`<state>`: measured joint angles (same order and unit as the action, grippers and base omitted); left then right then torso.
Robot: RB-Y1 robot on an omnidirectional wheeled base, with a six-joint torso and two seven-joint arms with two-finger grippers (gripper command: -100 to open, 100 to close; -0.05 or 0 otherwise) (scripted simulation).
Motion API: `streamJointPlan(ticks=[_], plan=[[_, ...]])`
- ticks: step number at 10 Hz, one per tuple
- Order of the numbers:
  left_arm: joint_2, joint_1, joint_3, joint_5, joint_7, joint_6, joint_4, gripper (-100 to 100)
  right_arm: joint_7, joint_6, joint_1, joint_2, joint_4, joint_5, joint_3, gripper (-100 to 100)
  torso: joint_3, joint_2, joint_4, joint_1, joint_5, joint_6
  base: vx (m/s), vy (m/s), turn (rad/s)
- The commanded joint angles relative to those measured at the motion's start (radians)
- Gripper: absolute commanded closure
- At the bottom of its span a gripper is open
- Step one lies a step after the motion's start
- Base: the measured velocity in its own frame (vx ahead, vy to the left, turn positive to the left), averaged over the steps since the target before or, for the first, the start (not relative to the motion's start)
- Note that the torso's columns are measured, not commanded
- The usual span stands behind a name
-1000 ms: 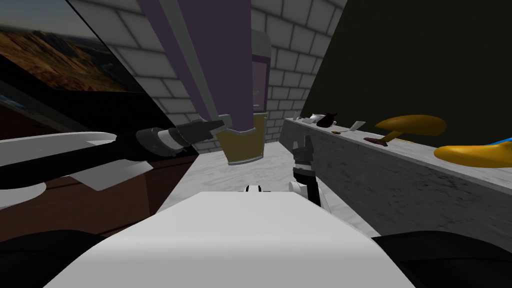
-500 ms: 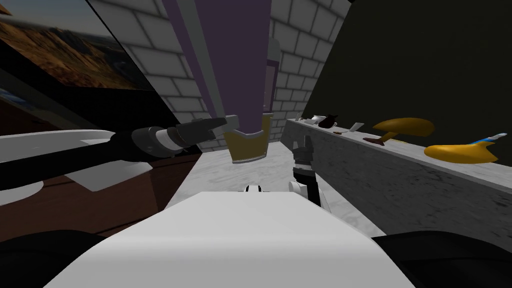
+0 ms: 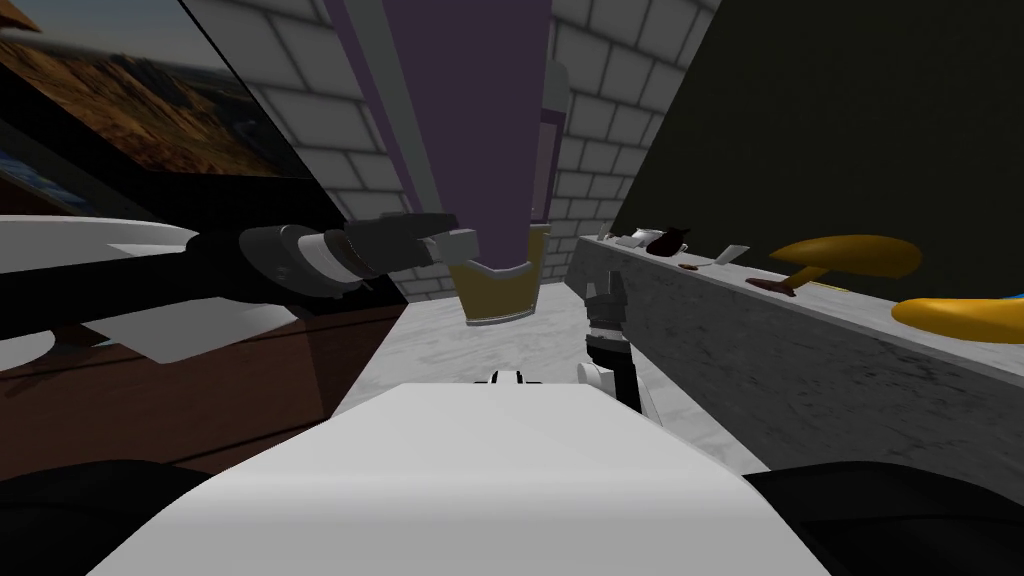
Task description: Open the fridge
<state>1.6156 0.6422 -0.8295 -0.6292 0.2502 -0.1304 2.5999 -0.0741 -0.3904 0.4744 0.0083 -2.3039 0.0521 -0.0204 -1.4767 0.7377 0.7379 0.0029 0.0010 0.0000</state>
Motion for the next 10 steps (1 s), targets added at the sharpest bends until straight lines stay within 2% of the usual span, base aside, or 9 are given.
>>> streamJointPlan(ticks=[1, 3, 4, 5, 10], plan=[[0.057, -0.042, -0.063, -0.054, 0.05, 0.035, -0.008, -100, 0.0, 0.0, 0.0, 0.0, 0.0, 0.0, 0.0, 0, 0.0, 0.0, 0.0, 0.0, 0.0, 0.0, 0.016, 0.012, 0.083], [0.057, -0.042, -0.063, -0.054, 0.05, 0.035, -0.008, -100, 0.0, 0.0, 0.0, 0.0, 0.0, 0.0, 0.0, 0, 0.001, 0.001, 0.0, -0.002, -0.001, 0.0, 0.005, 0.009, -0.002], [0.057, -0.054, -0.049, -0.057, 0.043, 0.038, -0.007, -100, 0.0, 0.0, 0.0, 0.0, 0.0, 0.0, 0.0, 0, 0.001, 0.001, 0.0, -0.002, -0.001, 0.0, 0.0, 0.0, 0.0], [0.057, -0.053, -0.05, -0.057, 0.045, 0.038, -0.008, 0, 0.0, 0.0, 0.0, 0.0, 0.0, 0.0, 0.0, 0, 0.001, 0.0, 0.0, -0.003, -0.001, 0.0, 0.0, 0.0, 0.0], [0.057, -0.053, -0.05, -0.057, 0.044, 0.038, -0.007, 0, 0.0, 0.0, 0.0, 0.0, 0.0, 0.0, 0.0, 0, 0.001, 0.0, 0.0, -0.003, -0.001, 0.0, 0.0, 0.0, 0.0]])
